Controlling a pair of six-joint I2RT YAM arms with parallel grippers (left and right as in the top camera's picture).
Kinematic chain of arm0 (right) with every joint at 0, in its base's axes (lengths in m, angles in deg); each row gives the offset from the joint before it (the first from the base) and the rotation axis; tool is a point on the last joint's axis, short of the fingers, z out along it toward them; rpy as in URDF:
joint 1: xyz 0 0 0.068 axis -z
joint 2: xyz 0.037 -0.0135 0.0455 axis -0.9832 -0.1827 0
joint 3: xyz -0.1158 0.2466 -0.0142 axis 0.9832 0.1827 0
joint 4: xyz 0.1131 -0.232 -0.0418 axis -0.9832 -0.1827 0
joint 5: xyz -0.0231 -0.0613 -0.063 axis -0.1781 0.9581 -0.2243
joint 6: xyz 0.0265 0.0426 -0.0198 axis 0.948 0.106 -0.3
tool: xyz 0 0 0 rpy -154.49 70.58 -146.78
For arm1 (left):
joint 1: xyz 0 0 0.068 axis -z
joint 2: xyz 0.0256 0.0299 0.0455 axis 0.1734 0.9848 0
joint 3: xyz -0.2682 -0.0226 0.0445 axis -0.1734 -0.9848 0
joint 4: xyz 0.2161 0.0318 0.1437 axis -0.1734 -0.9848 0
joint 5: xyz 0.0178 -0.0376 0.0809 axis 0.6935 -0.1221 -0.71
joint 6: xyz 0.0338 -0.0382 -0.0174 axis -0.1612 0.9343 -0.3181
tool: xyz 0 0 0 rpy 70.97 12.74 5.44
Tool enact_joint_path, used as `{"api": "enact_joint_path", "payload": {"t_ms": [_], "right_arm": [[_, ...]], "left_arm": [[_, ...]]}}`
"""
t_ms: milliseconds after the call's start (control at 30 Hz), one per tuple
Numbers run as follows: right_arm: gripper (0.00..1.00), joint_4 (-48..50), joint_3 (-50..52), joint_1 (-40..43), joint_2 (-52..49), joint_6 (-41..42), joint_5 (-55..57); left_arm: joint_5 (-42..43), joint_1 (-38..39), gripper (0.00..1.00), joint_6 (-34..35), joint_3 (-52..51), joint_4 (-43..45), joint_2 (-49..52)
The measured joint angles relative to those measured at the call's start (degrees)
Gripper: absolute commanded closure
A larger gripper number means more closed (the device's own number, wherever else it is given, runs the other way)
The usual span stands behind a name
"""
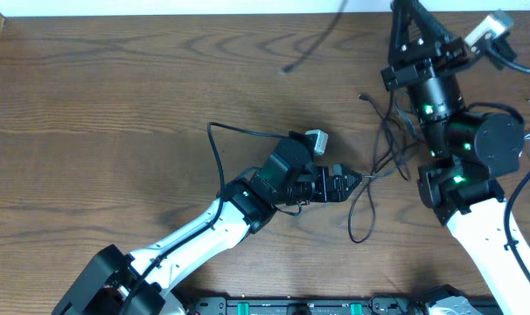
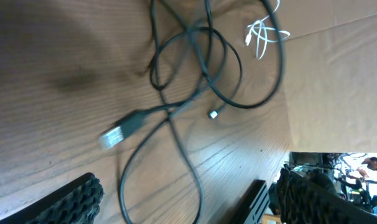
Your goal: Untangle cables
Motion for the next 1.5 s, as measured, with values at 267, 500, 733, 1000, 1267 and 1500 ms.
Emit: {"api": "enact_joint_path", "payload": {"t_ms": [267,500,733,1000,1267,1500], "right_arm": [[0.99,-1.6,-7.8,-4.1,-0.3,1.2,-1.7],[0.99,-1.9,-14.0,-5.0,-0.7,1.3,-1.4],[0.99,-4.1,-21.3,-4.3,-0.7,-5.0,2.0],[0.99,-8.6,-25.0,1.6,-0.6,-8.7,5.9],[0.99,-8.8,-26.1,3.2,1.2,-9.1,6.6],[0.99,-8.8,-28.0,3.2,3.3,-10.7,8.7]], "left_arm": [[-0.1,0.0,0.09,0.2,0.0,4.2,0.0],[-1.8,0.1,0.09,0.3,0.0,3.7,0.0],[-2.6,0.1,0.09,0.5,0.0,1.5,1.2],[-3.9,0.2,0.11,0.6,0.0,0.0,6.0],[-6.9,0.2,0.53,1.0,0.0,-0.5,12.2],[-8.7,0.2,0.92,3.9,0.0,-0.9,18.1]]}}
